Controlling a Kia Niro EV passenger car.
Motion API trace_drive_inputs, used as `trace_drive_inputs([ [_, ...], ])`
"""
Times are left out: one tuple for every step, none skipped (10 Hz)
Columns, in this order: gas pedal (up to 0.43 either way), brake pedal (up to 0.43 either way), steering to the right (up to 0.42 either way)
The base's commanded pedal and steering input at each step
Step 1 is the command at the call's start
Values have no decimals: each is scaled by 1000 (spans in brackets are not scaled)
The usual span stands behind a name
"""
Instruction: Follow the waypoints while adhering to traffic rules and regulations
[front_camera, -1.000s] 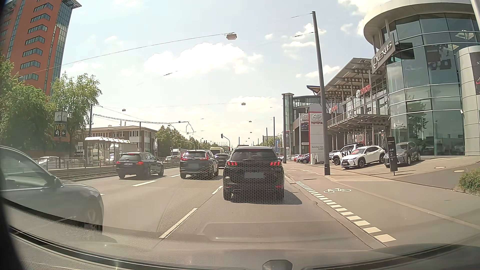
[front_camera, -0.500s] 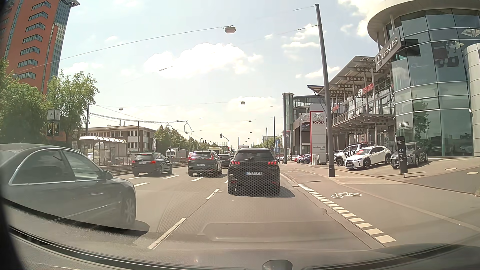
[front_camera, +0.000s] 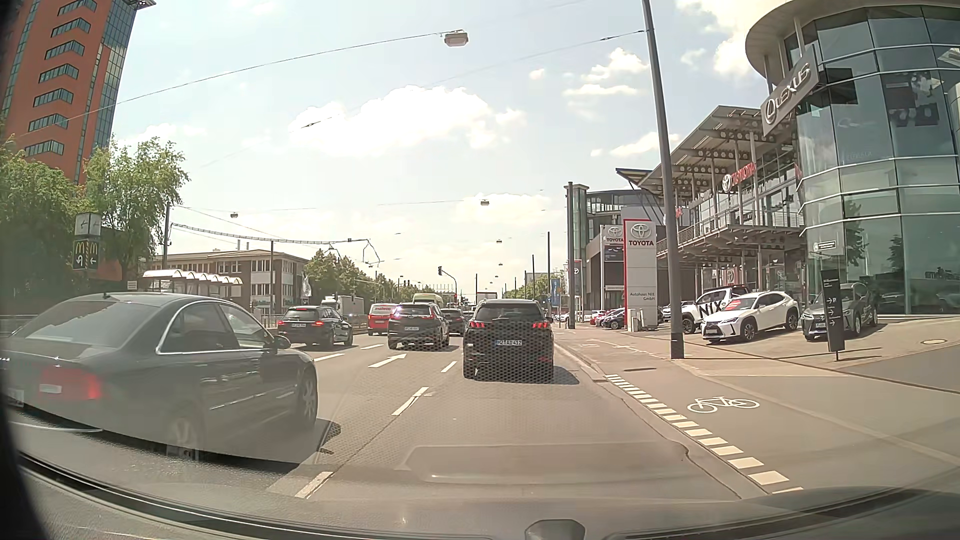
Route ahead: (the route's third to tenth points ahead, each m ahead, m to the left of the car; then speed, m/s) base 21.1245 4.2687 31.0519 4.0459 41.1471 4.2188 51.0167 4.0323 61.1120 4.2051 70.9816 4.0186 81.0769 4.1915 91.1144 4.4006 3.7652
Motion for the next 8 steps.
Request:
trace_drive_inputs([
  [319,30,4],
  [319,30,3],
  [319,30,5],
  [319,30,8],
  [319,30,8],
  [319,30,8],
  [319,30,8],
  [319,30,8],
])
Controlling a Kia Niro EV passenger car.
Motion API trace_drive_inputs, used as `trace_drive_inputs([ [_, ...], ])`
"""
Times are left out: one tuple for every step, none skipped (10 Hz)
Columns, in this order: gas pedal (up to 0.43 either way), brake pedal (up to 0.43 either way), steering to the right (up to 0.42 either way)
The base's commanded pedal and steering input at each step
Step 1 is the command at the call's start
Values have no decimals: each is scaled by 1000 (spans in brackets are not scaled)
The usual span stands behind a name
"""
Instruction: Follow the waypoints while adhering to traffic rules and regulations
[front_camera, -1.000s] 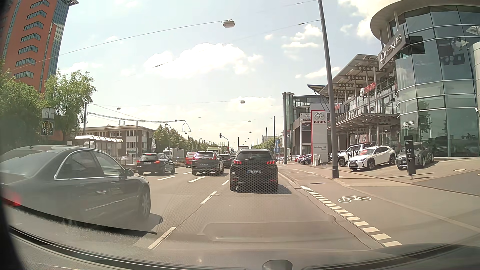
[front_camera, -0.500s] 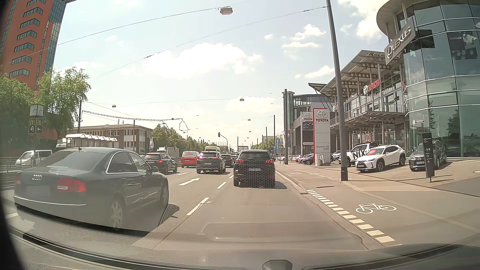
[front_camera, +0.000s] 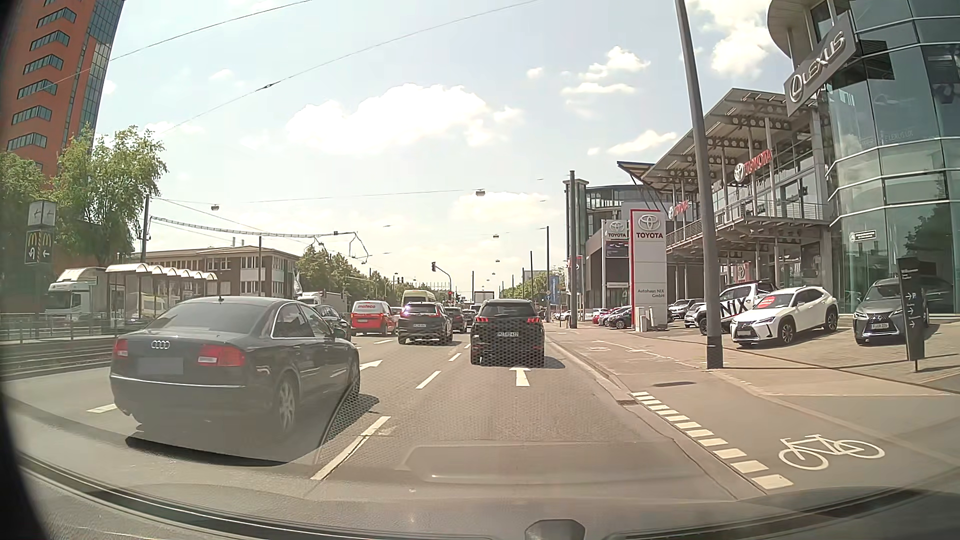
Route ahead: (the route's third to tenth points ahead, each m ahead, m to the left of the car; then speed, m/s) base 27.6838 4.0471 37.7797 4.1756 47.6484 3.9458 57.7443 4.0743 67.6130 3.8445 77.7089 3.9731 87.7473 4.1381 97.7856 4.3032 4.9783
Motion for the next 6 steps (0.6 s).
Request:
trace_drive_inputs([
  [319,30,8],
  [319,30,8],
  [319,30,8],
  [319,30,7],
  [331,30,7],
  [331,30,7],
])
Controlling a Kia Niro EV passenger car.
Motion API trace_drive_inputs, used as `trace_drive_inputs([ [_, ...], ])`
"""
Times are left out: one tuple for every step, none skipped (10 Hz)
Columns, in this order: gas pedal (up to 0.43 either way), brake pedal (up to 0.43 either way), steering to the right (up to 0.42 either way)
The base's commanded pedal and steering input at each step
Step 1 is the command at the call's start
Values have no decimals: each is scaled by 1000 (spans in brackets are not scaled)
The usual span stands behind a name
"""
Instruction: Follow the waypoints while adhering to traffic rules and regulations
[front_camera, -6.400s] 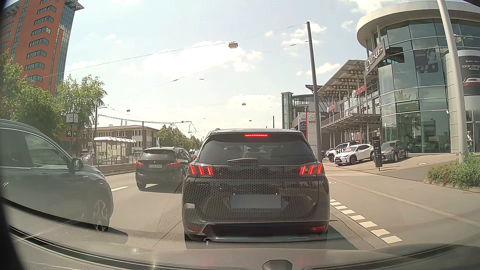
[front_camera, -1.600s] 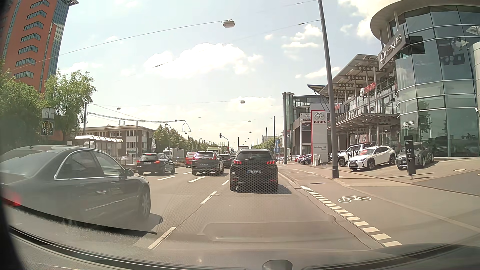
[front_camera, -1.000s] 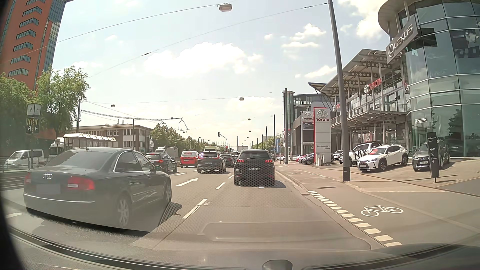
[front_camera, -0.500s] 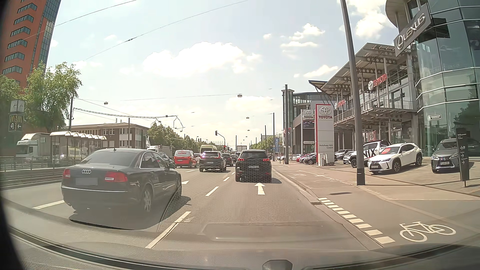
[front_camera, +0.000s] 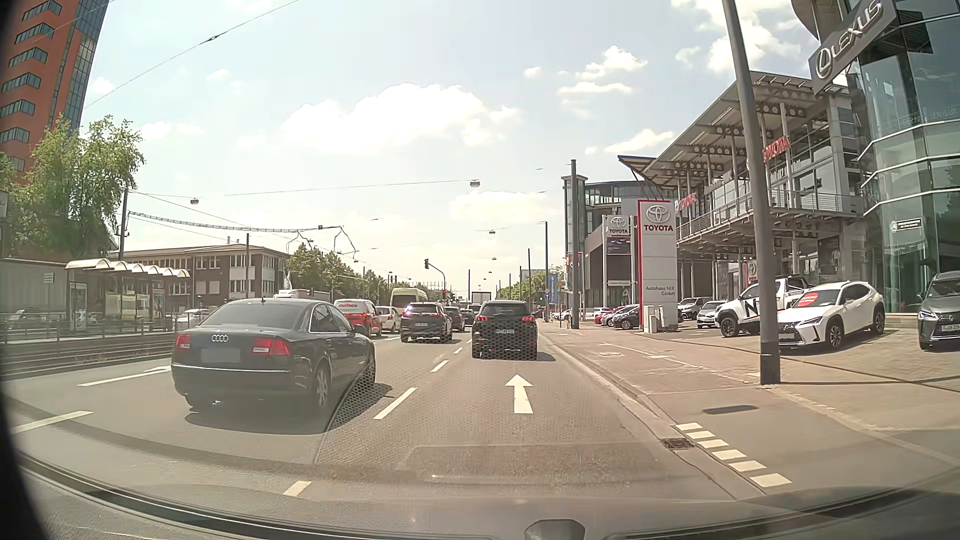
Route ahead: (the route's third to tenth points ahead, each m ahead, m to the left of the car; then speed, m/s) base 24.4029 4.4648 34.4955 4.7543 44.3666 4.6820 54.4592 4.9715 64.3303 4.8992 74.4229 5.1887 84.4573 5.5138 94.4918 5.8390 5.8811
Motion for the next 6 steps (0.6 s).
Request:
trace_drive_inputs([
  [331,30,6],
  [331,30,6],
  [331,30,6],
  [331,30,6],
  [331,30,5],
  [331,30,2],
])
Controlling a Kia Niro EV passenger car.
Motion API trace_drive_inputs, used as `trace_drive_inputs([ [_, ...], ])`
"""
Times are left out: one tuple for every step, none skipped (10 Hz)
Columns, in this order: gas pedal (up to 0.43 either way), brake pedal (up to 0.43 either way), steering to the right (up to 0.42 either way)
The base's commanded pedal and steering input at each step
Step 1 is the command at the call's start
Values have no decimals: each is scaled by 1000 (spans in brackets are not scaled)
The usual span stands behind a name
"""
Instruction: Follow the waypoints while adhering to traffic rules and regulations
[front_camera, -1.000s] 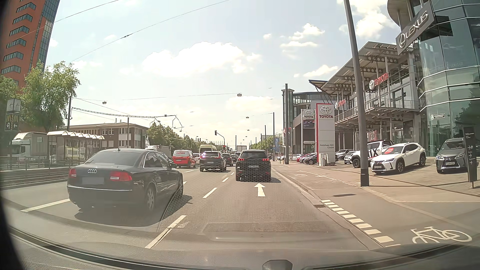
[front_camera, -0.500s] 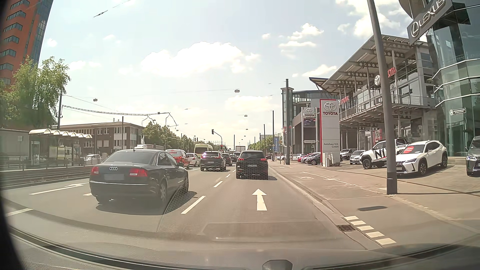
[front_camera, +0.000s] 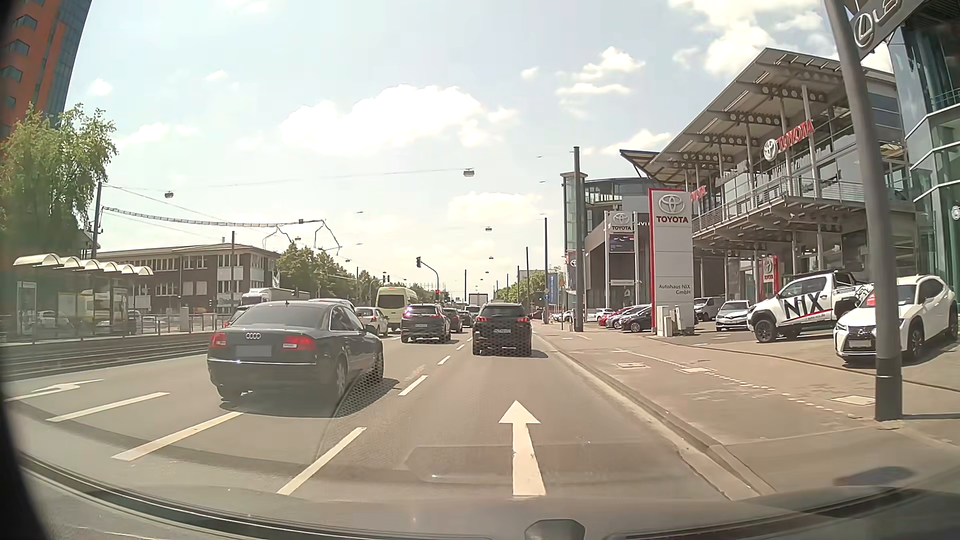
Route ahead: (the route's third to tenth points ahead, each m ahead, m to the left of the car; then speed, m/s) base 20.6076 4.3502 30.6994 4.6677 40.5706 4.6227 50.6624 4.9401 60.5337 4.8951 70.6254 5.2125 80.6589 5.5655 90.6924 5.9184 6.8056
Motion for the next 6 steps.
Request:
trace_drive_inputs([
  [331,30,-3],
  [331,30,-3],
  [331,30,-3],
  [331,30,-3],
  [331,30,-3],
  [331,30,-3],
])
